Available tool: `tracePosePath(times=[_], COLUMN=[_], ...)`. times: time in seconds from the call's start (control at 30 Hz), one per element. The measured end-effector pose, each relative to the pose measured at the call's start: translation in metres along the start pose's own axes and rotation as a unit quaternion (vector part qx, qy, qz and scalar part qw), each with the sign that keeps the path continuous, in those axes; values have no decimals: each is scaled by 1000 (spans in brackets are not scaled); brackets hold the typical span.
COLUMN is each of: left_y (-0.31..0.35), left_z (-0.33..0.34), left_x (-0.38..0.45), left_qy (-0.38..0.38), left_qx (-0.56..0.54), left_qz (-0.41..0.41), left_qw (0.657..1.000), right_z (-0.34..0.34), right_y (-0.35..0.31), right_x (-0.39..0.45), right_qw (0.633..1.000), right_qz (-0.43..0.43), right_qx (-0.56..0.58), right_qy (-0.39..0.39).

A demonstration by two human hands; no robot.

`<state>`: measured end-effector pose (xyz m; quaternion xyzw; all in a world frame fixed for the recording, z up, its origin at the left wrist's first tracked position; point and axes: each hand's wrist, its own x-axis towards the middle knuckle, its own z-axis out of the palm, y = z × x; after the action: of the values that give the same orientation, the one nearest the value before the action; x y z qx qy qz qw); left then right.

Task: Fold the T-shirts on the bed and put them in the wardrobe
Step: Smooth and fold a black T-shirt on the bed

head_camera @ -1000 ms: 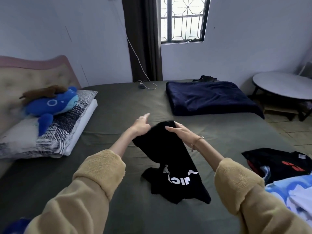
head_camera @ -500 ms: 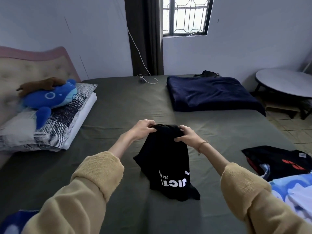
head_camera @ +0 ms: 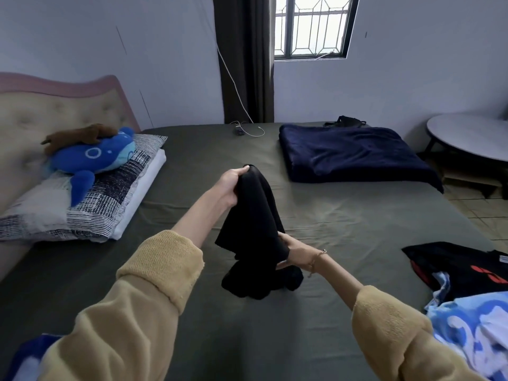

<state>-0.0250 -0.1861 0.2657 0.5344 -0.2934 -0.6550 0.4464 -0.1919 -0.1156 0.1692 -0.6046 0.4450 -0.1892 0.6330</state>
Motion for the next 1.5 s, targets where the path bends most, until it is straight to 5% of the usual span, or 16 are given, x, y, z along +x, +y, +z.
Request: tracePosePath(times=[0.07, 0.17, 0.27, 0.37, 0.63, 0.83, 0.9, 1.03, 1.1, 1.13, 1.2, 1.27, 1.33, 1.43, 1.5], left_y=[3, 0, -5, -6, -3, -5, -15, -41, -47, -47, -41, -34, -34, -43, -48], left_z=[-4, -14, -22, -26, -36, -63, -71, -69, -64, -60, -49, -34, -24, -29, -41], left_x=[-2, -6, -11, -14, -20, -14, -18, -26, -24, -21, -18, -26, -31, -27, -21], left_qy=[20, 42, 36, 24, 20, 52, 10, -84, -51, -33, -61, -143, -175, -117, -60], left_qx=[2, 8, 7, -1, -13, 147, 286, 567, 651, 645, 518, 427, 440, 484, 591], left_qz=[5, -4, -12, -15, 10, -59, -134, -249, -176, -100, 24, 91, 118, 142, 145], left_qw=[1000, 999, 999, 1000, 1000, 986, 949, 781, 737, 757, 853, 888, 873, 856, 791], right_z=[3, -3, -3, 11, 17, -18, -31, -41, -38, -34, -24, -20, -24, -37, -46], right_y=[-5, -14, -14, -2, -7, -27, -37, -61, -71, -74, -78, -80, -82, -85, -83], right_x=[7, 15, 13, 21, 33, 46, 45, 37, 32, 29, 25, 23, 20, 10, 4], right_qw=[999, 992, 961, 933, 942, 862, 873, 942, 967, 976, 990, 995, 994, 983, 974], right_qz=[-43, 45, 223, 285, 233, 72, 31, -8, -13, -18, -33, -58, -83, -107, -118], right_qx=[14, 62, 162, 195, 229, 398, 368, 214, 129, 89, 41, 12, -29, -71, -91], right_qy=[29, 103, 0, -99, 78, 305, 319, 257, 221, 198, 133, 80, 72, 129, 170])
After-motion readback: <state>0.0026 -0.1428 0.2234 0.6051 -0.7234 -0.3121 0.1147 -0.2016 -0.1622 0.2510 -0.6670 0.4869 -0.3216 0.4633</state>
